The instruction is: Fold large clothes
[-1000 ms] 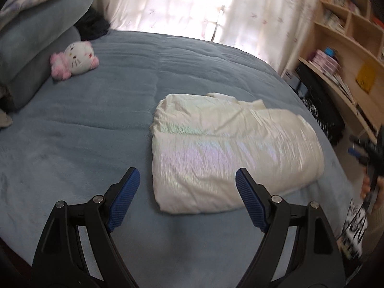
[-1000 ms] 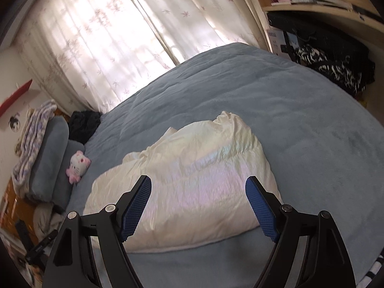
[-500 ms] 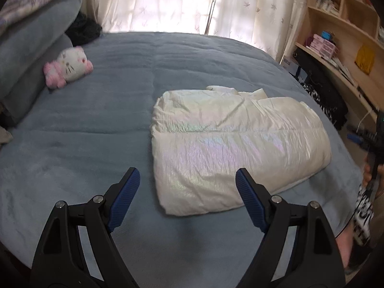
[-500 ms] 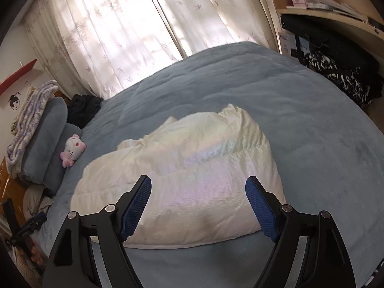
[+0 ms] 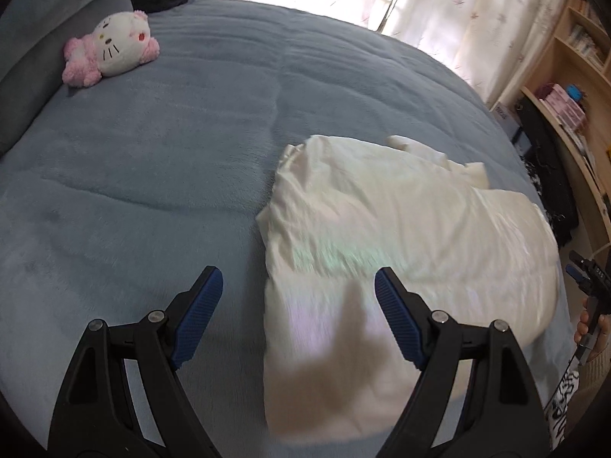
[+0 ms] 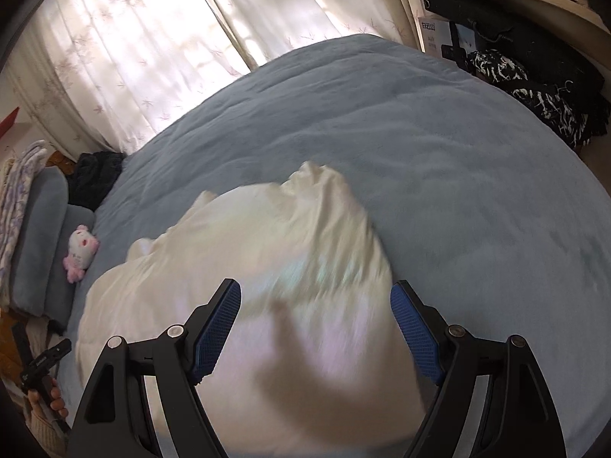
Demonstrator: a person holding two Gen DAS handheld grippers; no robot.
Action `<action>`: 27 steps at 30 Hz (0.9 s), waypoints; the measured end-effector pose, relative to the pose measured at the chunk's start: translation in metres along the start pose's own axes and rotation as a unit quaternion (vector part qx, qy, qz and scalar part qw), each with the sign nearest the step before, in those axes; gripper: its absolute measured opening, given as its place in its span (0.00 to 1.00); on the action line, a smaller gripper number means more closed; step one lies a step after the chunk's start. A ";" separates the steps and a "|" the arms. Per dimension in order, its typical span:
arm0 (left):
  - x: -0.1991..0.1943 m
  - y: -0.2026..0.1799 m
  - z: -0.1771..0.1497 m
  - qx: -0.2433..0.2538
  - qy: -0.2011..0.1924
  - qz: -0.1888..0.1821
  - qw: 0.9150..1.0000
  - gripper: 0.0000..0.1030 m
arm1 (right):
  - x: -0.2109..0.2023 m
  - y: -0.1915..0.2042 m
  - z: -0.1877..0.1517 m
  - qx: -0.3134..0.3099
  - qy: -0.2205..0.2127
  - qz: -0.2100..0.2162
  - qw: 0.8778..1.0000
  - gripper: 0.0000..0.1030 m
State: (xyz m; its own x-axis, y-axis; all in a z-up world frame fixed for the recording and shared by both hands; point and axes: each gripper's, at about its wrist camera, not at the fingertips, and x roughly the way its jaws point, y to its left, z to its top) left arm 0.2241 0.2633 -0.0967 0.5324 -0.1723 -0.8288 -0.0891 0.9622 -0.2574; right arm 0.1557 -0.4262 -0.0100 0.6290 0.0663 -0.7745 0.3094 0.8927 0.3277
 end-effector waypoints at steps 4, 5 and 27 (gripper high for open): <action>0.028 -0.001 0.017 -0.011 0.009 -0.002 1.000 0.78 | 0.035 -0.013 0.029 0.004 0.001 0.001 1.000 0.80; 0.034 -0.002 0.021 -0.012 0.012 -0.003 1.000 0.78 | 0.044 -0.017 0.035 0.008 0.005 0.004 1.000 0.80; 0.068 -0.071 0.049 0.012 -0.081 0.093 0.992 0.14 | 0.105 0.008 0.071 -0.014 -0.088 0.020 0.996 0.14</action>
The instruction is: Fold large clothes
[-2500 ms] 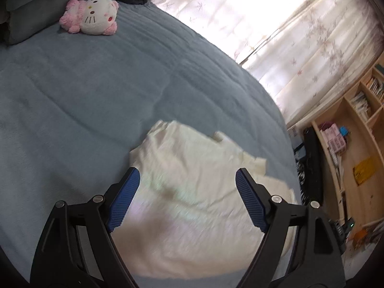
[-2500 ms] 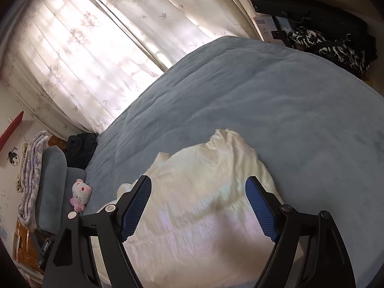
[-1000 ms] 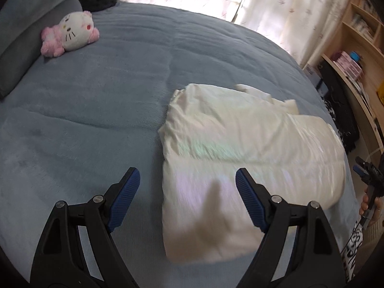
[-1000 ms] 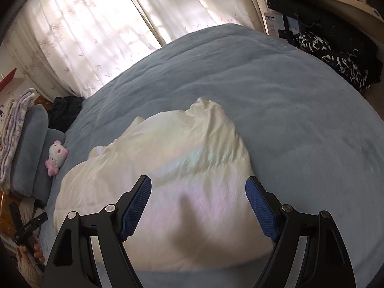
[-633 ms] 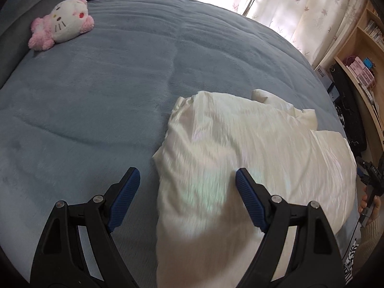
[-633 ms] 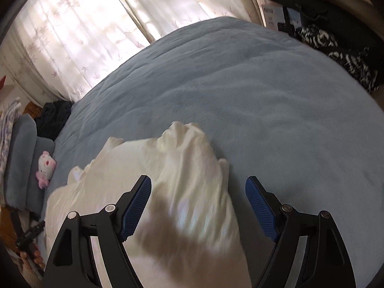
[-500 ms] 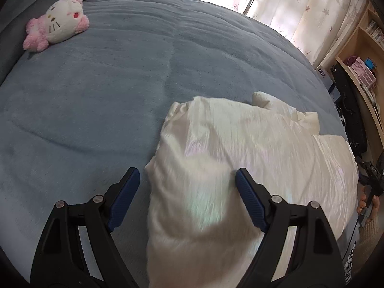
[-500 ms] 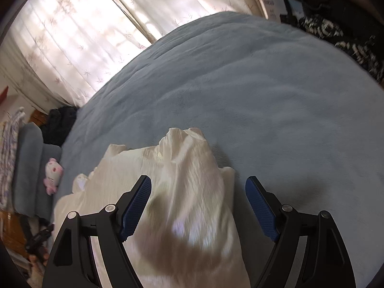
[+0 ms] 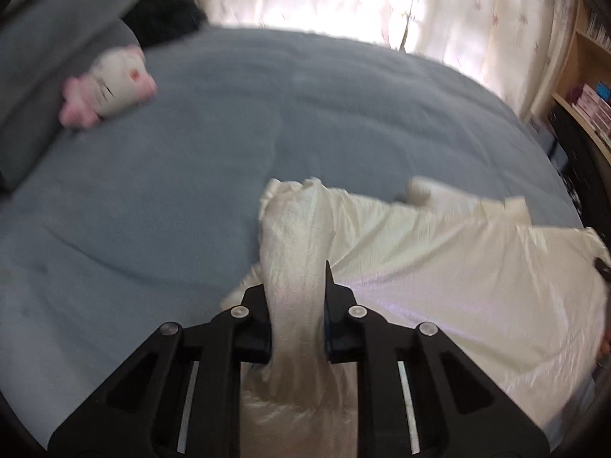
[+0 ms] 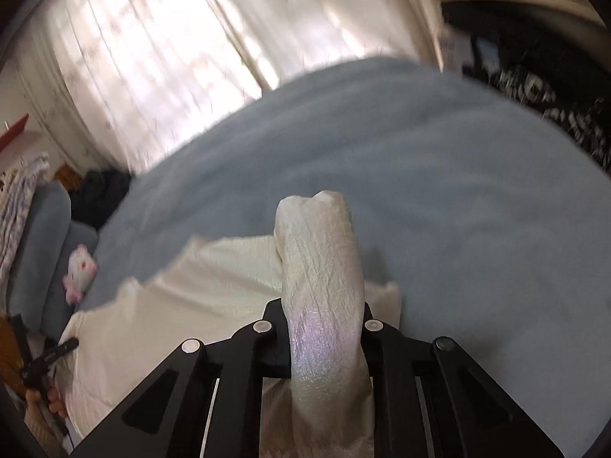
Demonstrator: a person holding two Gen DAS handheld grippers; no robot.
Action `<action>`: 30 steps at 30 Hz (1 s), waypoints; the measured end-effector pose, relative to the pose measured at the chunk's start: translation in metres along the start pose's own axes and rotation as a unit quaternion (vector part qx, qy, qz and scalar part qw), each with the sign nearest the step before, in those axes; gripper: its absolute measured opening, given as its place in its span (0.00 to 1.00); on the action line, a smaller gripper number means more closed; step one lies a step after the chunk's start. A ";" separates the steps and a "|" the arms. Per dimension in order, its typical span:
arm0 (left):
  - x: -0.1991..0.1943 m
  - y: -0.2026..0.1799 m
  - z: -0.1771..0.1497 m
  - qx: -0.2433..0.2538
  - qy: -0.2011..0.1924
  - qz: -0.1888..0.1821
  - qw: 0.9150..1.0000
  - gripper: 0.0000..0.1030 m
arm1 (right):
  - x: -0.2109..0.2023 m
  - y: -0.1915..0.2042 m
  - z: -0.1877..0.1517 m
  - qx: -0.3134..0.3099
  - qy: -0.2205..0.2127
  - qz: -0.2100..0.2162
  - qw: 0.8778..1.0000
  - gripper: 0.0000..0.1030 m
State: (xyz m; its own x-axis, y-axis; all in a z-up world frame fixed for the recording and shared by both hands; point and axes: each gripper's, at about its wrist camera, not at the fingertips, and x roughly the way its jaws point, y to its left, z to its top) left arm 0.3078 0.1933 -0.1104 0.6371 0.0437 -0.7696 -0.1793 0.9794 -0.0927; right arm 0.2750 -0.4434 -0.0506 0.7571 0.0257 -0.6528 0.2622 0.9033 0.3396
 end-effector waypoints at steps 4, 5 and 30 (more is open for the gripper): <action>0.003 -0.020 -0.003 0.009 -0.044 0.051 0.998 0.14 | 0.033 0.007 0.003 -0.003 0.001 -0.055 0.998 0.14; 0.005 -0.020 -0.004 0.007 -0.045 0.063 0.997 0.14 | 0.043 0.007 0.001 -0.004 0.007 -0.067 0.998 0.14; 0.090 0.002 -0.047 -0.054 -0.030 0.106 0.992 0.18 | 0.137 -0.046 -0.062 0.089 0.001 -0.077 0.993 0.38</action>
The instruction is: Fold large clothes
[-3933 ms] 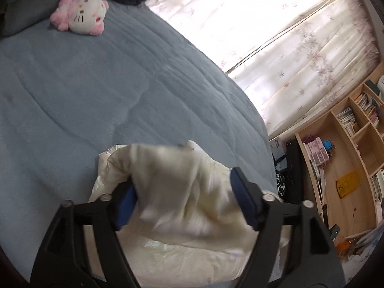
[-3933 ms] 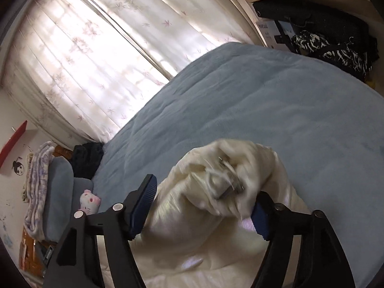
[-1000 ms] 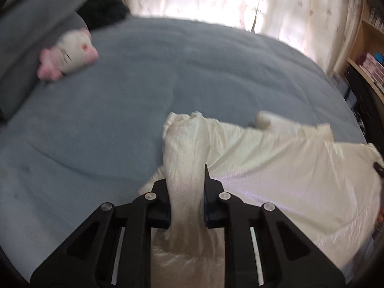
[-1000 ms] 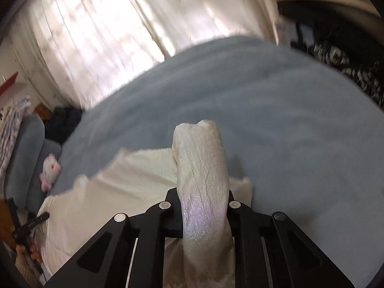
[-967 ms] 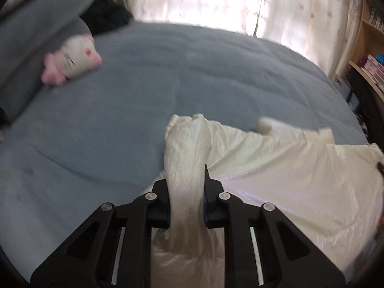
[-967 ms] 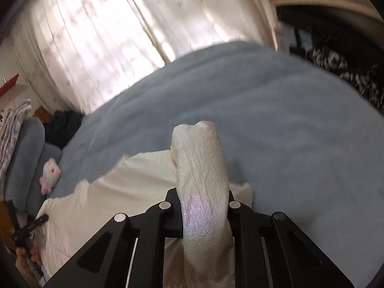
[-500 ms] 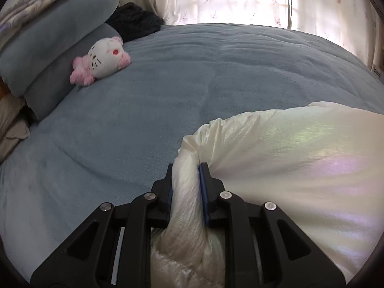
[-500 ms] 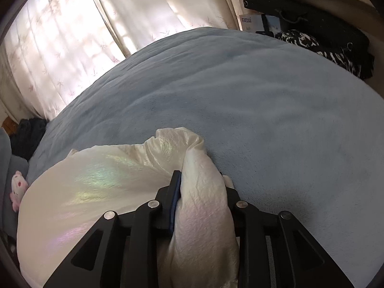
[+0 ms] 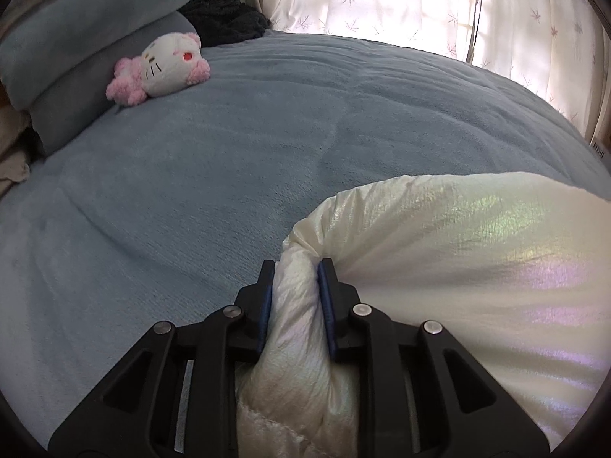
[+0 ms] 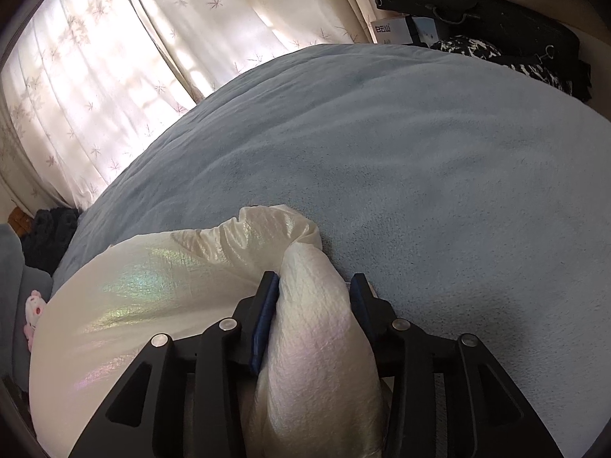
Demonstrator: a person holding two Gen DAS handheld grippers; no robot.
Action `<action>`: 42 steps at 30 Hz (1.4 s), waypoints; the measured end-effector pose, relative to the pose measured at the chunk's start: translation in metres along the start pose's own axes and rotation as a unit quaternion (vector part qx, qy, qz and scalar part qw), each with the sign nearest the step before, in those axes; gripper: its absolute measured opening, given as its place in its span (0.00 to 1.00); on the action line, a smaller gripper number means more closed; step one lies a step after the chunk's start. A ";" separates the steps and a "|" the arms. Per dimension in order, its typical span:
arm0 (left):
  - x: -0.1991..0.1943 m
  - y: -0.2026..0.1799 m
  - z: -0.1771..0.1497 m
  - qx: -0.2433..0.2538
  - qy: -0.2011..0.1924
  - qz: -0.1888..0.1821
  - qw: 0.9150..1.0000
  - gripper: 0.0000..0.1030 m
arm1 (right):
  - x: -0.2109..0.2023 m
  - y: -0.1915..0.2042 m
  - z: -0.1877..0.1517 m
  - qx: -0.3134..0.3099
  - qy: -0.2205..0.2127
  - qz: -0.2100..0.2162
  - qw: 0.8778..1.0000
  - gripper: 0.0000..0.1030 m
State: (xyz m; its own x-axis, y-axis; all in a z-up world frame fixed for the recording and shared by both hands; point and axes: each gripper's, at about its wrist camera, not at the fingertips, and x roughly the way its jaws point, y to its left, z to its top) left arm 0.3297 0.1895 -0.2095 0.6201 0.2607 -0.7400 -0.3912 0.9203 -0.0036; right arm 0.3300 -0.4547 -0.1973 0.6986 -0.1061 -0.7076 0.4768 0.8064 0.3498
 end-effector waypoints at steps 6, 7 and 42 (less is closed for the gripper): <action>0.003 0.008 0.004 -0.006 0.012 -0.013 1.000 0.21 | 0.001 0.003 0.007 -0.009 0.028 -0.039 0.999 0.56; 0.004 0.009 0.007 -0.006 0.022 -0.015 1.000 0.23 | 0.001 0.003 0.010 -0.007 0.043 -0.056 0.997 0.66; -0.033 -0.136 0.006 0.052 -0.004 -0.146 0.988 0.66 | 0.039 0.227 -0.064 -0.196 0.013 0.056 0.979 0.70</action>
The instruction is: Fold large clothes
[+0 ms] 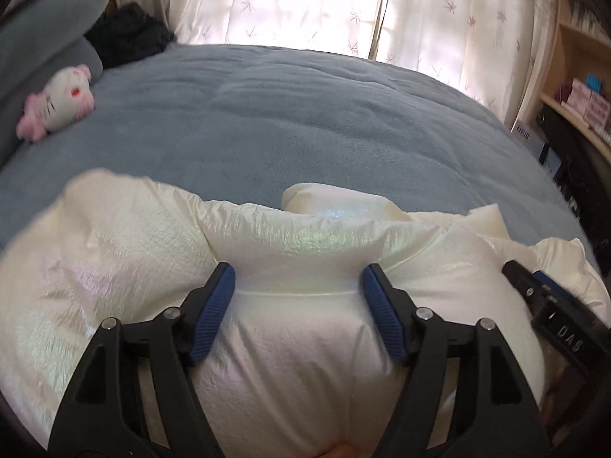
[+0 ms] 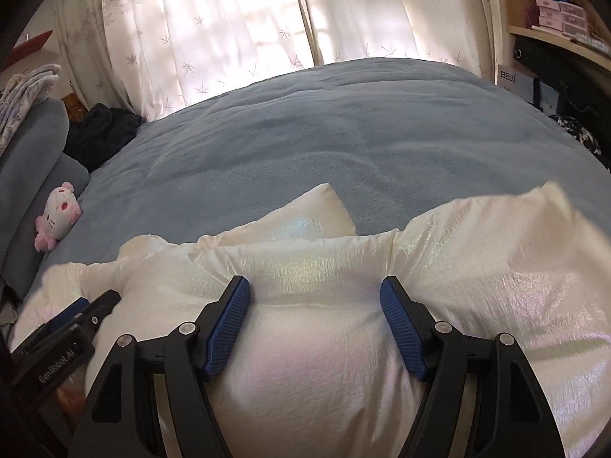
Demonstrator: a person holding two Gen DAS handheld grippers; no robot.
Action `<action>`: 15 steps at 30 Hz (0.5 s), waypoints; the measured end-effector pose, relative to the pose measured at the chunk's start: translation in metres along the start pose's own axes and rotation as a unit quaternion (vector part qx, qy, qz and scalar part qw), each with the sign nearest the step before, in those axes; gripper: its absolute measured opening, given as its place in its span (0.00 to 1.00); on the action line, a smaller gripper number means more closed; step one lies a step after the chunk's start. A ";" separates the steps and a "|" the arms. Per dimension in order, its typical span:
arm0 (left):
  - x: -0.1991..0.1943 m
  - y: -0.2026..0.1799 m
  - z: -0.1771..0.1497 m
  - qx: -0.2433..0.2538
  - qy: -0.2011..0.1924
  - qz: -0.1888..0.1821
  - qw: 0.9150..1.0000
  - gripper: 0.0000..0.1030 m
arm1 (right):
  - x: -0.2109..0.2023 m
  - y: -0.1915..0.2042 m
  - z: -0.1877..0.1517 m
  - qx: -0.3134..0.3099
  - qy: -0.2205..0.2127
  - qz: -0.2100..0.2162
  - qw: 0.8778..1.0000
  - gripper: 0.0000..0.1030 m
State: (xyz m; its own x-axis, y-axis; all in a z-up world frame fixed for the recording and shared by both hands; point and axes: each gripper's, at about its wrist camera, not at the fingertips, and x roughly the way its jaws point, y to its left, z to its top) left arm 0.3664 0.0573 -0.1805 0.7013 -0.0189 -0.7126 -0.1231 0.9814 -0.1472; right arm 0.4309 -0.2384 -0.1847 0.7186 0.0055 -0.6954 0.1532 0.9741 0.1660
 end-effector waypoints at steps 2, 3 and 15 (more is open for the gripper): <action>0.004 0.001 -0.002 0.004 -0.006 0.001 1.000 0.67 | 0.010 -0.002 -0.003 0.000 -0.009 -0.001 1.000 0.70; 0.006 0.000 -0.004 0.005 -0.013 0.002 1.000 0.67 | 0.012 -0.004 -0.005 0.001 -0.014 -0.001 1.000 0.70; 0.029 0.003 -0.012 0.002 -0.046 0.003 0.999 0.68 | 0.039 -0.003 -0.013 -0.003 -0.029 -0.005 1.000 0.72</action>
State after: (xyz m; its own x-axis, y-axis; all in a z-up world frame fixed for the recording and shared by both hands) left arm 0.3778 0.0570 -0.2100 0.7616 0.0036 -0.6480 -0.1238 0.9824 -0.1401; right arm 0.4496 -0.2381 -0.2215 0.7555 -0.0175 -0.6549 0.1571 0.9753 0.1551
